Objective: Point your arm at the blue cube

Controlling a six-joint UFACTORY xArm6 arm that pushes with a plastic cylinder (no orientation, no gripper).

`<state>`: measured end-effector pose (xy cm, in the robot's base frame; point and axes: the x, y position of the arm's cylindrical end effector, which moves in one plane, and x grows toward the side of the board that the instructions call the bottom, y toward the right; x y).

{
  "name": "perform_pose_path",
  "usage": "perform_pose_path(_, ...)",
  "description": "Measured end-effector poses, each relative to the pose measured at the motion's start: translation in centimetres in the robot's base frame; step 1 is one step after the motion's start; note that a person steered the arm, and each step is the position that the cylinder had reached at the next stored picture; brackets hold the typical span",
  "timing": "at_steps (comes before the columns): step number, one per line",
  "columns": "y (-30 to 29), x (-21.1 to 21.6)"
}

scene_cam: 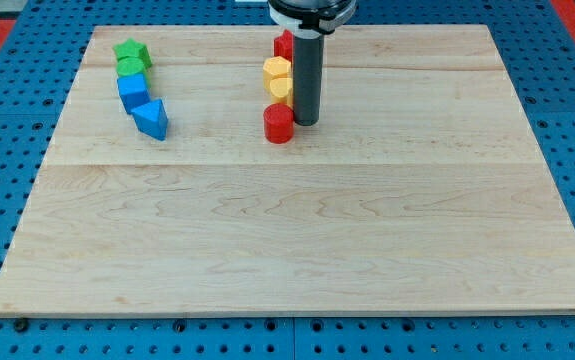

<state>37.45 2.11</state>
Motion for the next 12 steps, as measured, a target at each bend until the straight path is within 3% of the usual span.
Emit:
perform_pose_path(1,4.2,2.6)
perform_pose_path(2,4.4,9.6)
perform_pose_path(4,-9.0,16.8)
perform_pose_path(6,-22.6,17.3)
perform_pose_path(7,-31.9,15.2)
perform_pose_path(12,-32.6,14.6)
